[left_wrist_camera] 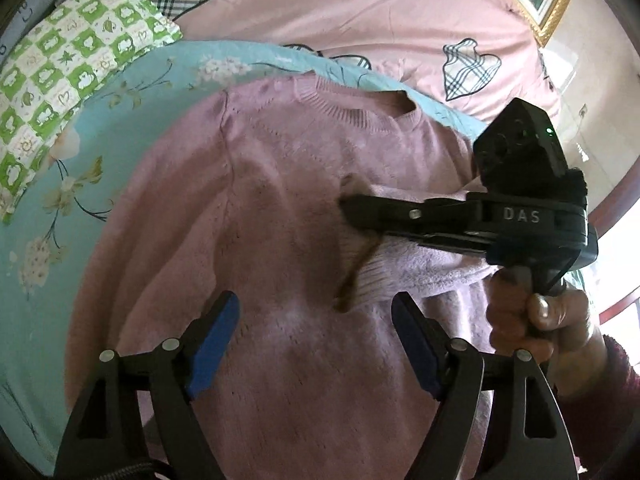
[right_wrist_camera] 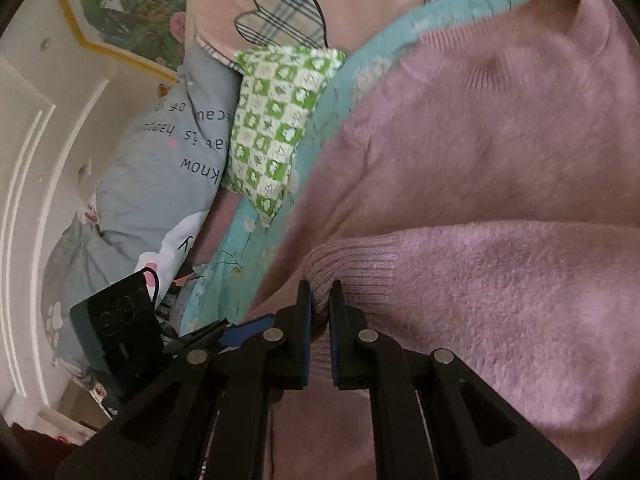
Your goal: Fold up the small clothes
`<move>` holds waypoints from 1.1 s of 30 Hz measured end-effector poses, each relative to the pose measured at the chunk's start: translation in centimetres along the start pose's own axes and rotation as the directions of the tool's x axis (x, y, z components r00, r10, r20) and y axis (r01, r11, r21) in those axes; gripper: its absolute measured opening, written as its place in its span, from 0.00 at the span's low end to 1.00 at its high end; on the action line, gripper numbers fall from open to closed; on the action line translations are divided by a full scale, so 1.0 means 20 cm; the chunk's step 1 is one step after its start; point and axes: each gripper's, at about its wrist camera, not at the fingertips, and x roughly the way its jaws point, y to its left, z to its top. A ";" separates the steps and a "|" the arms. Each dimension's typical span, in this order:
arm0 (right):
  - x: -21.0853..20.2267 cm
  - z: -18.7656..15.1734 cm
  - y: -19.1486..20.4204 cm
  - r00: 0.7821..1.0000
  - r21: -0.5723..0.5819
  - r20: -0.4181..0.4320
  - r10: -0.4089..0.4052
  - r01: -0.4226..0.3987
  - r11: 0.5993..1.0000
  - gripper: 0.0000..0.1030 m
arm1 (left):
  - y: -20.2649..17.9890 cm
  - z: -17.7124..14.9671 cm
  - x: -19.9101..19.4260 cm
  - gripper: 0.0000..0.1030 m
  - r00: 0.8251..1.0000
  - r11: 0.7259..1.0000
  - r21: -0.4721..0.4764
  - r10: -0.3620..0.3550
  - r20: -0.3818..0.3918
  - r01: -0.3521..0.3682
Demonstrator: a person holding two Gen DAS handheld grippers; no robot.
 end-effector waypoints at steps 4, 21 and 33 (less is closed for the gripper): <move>0.10 0.02 -0.03 0.999 0.003 -0.042 0.002 -0.002 1.000 0.09 | 0.01 0.01 0.06 0.77 1.000 1.000 -0.012 0.012 -0.020 -0.012; -0.71 -0.24 -0.11 0.967 0.100 0.231 -0.104 0.083 0.992 0.45 | -0.09 0.33 0.29 0.77 0.997 0.985 0.172 0.045 -0.064 -0.033; -1.10 -0.35 -0.27 0.889 0.212 0.379 -0.257 0.187 0.959 0.45 | -0.19 0.28 0.37 0.06 0.985 0.962 0.263 0.107 -0.135 -0.069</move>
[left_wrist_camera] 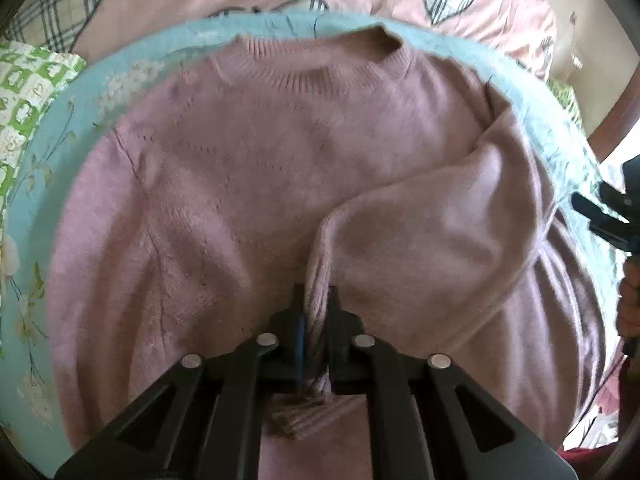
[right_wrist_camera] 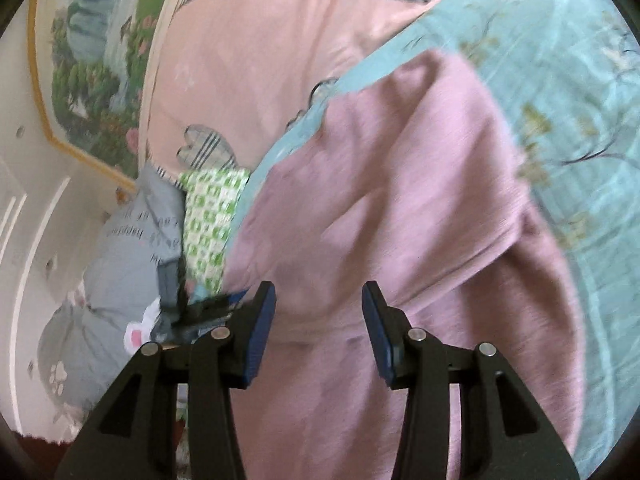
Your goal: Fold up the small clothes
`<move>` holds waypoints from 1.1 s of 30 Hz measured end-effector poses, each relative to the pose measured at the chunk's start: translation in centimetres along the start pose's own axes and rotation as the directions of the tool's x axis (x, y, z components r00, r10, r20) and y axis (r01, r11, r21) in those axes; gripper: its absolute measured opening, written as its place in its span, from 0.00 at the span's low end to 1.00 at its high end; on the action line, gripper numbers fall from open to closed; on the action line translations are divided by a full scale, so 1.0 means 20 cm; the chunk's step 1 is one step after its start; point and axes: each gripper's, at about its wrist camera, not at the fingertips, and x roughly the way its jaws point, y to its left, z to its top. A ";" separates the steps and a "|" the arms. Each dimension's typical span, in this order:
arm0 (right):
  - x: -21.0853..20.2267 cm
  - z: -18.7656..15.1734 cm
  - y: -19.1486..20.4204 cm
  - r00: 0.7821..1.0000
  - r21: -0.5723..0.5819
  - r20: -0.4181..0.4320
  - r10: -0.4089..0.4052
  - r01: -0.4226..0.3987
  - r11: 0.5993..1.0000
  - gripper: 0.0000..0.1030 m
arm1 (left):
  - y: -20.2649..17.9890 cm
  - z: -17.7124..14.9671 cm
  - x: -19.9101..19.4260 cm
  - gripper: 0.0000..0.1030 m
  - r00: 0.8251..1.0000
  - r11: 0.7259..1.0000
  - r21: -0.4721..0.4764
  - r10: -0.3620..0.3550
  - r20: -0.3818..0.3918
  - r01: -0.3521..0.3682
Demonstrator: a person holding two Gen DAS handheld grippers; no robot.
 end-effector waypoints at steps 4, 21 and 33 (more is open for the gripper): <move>-0.06 0.09 -0.05 0.997 0.007 0.059 -0.056 0.056 0.998 0.45 | 0.12 -0.03 -0.22 0.05 0.986 0.995 -0.092 0.047 0.157 -0.033; 0.31 0.56 -0.30 0.962 -0.017 0.010 -0.273 0.273 0.962 0.51 | 0.37 -0.10 -0.14 0.05 0.992 0.965 -0.259 0.070 0.106 -0.040; 0.26 0.60 -0.30 0.917 -0.123 0.043 -0.397 0.399 0.909 0.08 | 0.30 -0.02 -0.01 0.06 0.995 0.967 -0.246 0.077 0.062 -0.059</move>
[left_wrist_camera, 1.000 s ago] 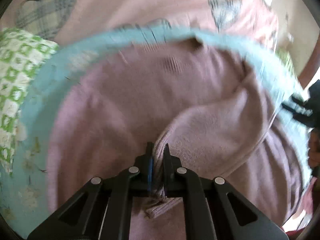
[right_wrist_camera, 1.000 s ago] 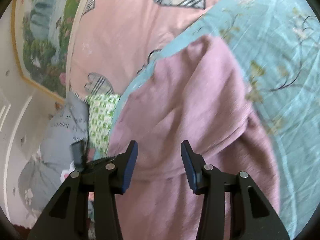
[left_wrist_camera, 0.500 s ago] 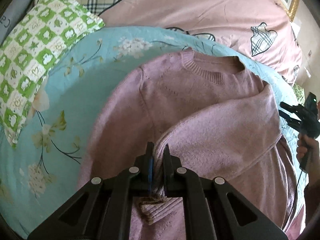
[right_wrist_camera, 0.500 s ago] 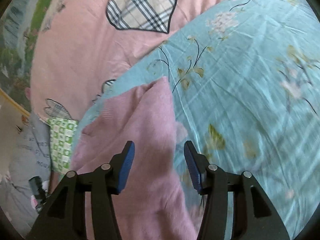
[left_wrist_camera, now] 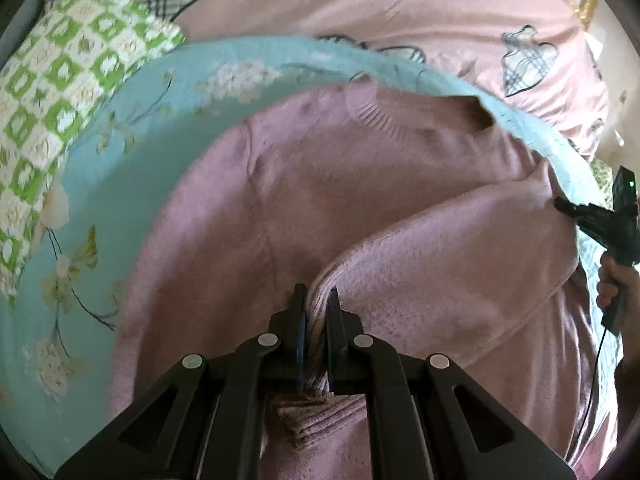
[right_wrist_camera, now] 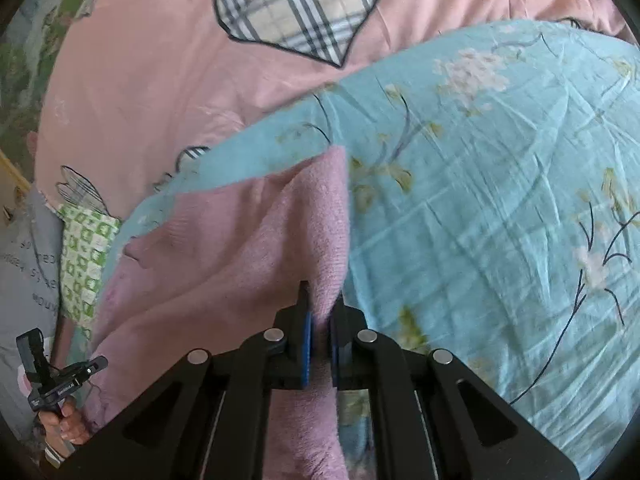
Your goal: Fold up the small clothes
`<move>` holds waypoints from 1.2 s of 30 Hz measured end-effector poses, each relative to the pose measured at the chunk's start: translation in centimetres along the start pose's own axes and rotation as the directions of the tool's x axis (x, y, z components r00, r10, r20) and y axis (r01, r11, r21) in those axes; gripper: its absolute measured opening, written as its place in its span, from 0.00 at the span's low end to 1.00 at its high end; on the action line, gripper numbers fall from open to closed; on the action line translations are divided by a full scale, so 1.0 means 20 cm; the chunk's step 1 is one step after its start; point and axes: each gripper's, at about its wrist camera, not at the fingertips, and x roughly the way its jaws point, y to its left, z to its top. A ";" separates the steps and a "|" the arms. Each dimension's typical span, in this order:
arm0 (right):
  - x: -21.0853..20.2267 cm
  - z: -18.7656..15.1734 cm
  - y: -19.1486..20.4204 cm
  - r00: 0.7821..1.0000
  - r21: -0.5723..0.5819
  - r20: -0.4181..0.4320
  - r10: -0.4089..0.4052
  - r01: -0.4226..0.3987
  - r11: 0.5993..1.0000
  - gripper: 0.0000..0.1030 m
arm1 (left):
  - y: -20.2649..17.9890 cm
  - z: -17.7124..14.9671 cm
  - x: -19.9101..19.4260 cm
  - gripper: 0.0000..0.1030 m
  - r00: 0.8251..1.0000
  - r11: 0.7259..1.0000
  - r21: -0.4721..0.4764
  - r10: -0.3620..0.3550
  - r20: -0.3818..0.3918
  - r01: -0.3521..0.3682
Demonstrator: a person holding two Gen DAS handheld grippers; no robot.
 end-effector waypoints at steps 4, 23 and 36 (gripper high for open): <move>0.05 -0.04 -0.04 0.999 0.030 -0.038 -0.039 0.040 0.999 0.17 | 0.04 -0.03 0.02 0.15 0.999 0.999 -0.038 -0.003 -0.047 0.001; -0.51 -0.84 0.40 0.961 -0.068 -0.092 0.262 -0.268 0.961 0.46 | 0.04 -0.83 -0.74 0.56 0.999 0.989 -0.140 -0.037 0.032 0.041; -0.62 -1.22 0.49 0.940 -0.047 -0.146 0.307 -0.317 0.947 0.46 | 0.22 -1.24 -0.86 0.60 1.000 0.962 -0.272 -0.020 0.002 0.020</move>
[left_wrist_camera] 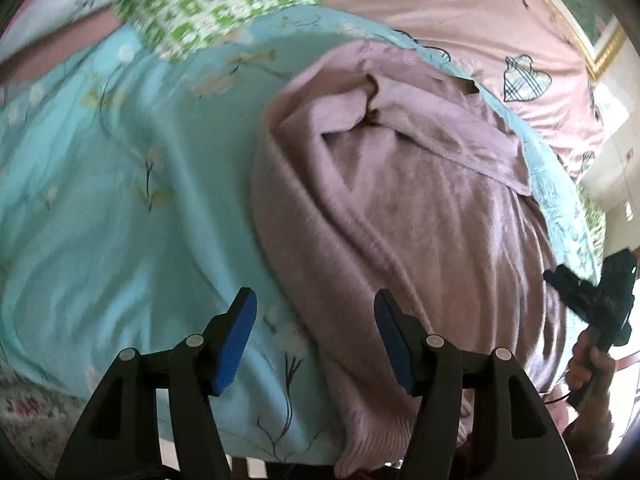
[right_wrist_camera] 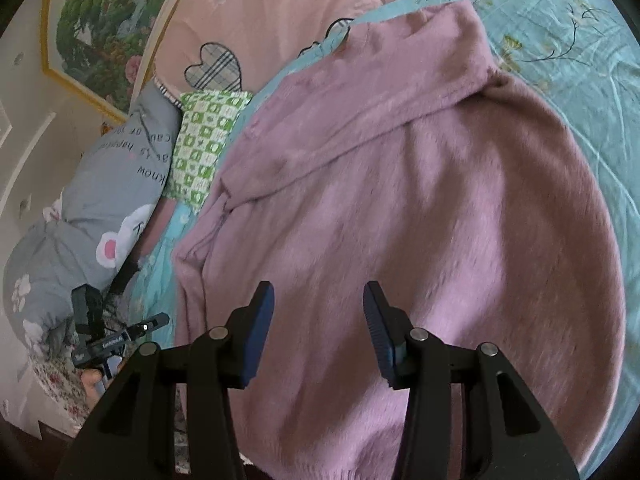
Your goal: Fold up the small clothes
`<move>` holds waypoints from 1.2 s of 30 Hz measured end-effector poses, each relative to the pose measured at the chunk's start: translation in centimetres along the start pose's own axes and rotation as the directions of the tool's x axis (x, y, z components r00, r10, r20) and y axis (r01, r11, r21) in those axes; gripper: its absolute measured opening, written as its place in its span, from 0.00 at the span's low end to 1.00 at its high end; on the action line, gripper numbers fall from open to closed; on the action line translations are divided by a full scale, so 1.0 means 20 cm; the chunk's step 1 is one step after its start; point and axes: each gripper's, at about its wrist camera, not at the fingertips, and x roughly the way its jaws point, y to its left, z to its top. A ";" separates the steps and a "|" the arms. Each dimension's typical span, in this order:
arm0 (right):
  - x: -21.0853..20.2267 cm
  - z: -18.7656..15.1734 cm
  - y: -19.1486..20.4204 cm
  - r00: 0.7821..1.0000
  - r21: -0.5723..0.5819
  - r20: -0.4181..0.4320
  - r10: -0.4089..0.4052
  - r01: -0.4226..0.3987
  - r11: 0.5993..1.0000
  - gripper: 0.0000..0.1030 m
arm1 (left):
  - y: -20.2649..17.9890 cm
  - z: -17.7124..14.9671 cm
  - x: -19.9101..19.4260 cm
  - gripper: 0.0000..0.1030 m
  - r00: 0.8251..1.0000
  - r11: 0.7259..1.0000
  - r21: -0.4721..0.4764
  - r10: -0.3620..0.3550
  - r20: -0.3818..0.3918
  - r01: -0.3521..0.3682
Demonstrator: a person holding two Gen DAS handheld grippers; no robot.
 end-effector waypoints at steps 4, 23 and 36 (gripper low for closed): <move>0.01 -0.06 0.03 1.000 -0.004 -0.016 0.009 -0.009 1.000 0.46 | 0.02 -0.03 0.04 0.60 0.996 0.995 -0.057 -0.080 -0.035 0.078; -0.01 -0.09 0.00 1.000 -0.001 -0.003 -0.020 0.020 1.000 0.46 | -0.27 0.15 -0.05 0.11 0.989 0.996 0.019 -0.090 0.122 0.088; -0.22 0.03 -0.16 0.993 0.065 0.108 -0.036 0.029 0.997 0.46 | -1.20 0.78 0.20 0.11 0.966 0.928 0.323 -0.233 0.116 0.185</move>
